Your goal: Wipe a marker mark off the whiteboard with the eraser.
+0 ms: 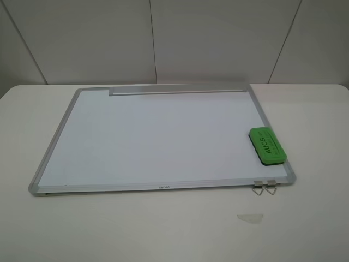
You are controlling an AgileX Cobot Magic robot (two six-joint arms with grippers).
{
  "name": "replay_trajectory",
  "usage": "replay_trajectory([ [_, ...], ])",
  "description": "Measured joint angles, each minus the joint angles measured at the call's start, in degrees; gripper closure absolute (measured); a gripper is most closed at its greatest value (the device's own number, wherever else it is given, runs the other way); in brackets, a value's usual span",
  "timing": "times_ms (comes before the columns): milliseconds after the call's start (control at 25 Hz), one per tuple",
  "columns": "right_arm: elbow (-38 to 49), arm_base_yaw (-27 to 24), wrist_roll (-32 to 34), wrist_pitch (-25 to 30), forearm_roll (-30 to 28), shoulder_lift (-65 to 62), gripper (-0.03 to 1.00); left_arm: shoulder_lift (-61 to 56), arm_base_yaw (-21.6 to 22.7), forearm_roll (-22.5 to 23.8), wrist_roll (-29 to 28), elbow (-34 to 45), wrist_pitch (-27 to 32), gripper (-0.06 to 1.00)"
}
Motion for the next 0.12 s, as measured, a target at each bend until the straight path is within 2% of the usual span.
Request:
replay_trajectory([
  [120,0.00,0.00,0.00,0.00,0.00,0.00,0.15,0.00,0.00,0.00,0.00,0.00,0.00,0.26],
])
